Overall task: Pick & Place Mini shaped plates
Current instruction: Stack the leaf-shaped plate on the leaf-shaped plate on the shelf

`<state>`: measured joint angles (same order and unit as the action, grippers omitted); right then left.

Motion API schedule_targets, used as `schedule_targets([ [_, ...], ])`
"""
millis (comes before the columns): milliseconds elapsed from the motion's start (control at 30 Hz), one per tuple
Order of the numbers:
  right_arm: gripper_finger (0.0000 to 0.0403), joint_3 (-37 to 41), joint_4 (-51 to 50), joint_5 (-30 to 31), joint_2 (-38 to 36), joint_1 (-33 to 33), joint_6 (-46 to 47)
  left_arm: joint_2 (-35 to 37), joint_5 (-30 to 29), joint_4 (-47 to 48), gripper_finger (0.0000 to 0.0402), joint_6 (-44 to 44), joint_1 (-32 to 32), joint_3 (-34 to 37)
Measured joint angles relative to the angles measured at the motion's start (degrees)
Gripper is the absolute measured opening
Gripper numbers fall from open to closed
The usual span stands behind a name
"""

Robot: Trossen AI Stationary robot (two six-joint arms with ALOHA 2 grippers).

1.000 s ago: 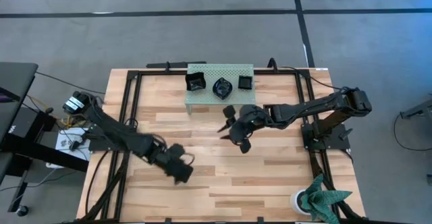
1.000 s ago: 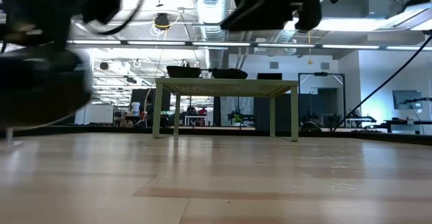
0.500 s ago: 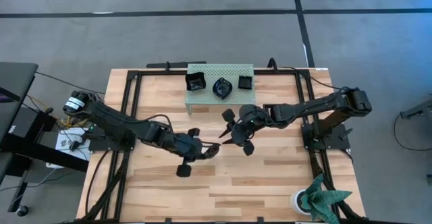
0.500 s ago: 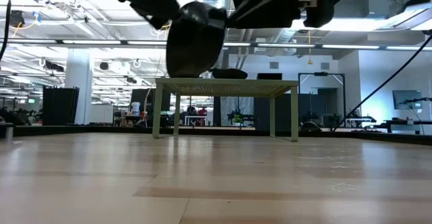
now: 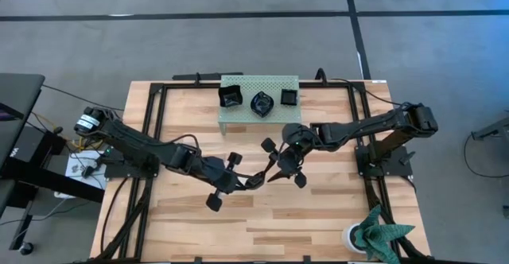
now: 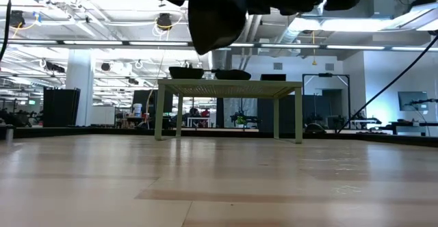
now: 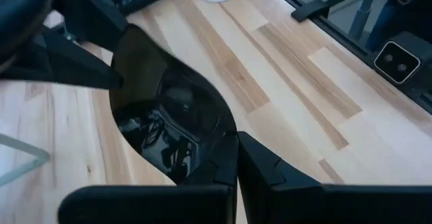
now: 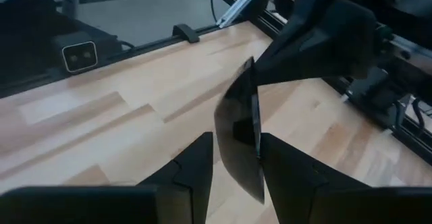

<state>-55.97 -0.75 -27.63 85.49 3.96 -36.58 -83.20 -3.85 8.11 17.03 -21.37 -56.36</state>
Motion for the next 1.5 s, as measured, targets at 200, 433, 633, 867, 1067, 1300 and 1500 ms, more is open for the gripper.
schedule_targets([
  [200,0.0116,0.0,0.4,-3.2,0.0,0.0,0.0,0.0,0.0,-0.6,0.0004,0.7,0.5,0.0],
  [433,0.0074,0.0,2.1,-4.1,0.0,0.1,0.0,0.0,0.0,-2.2,0.0004,0.6,0.9,0.0],
  [633,0.0031,0.0,2.4,-5.2,0.0,0.2,0.0,0.0,0.6,-4.5,0.0004,0.6,1.1,0.0],
  [867,0.0003,0.1,2.0,-5.5,0.0,0.2,0.1,0.1,0.4,-4.7,0.001,-0.7,3.2,0.0],
  [1067,0.0006,0.1,2.0,-4.4,0.0,0.2,0.2,-0.2,-0.5,-5.6,0.0055,-1.0,5.7,0.0],
  [1300,0.0003,0.0,-1.5,-1.8,0.0,0.1,1.9,-0.2,-3.7,-5.8,0.0107,-1.0,6.4,0.0],
  [1500,0.0002,-0.4,-2.0,9.9,-0.8,0.0,0.5,-0.3,-4.1,-6.8,0.013,-7.3,6.2,-0.1],
])
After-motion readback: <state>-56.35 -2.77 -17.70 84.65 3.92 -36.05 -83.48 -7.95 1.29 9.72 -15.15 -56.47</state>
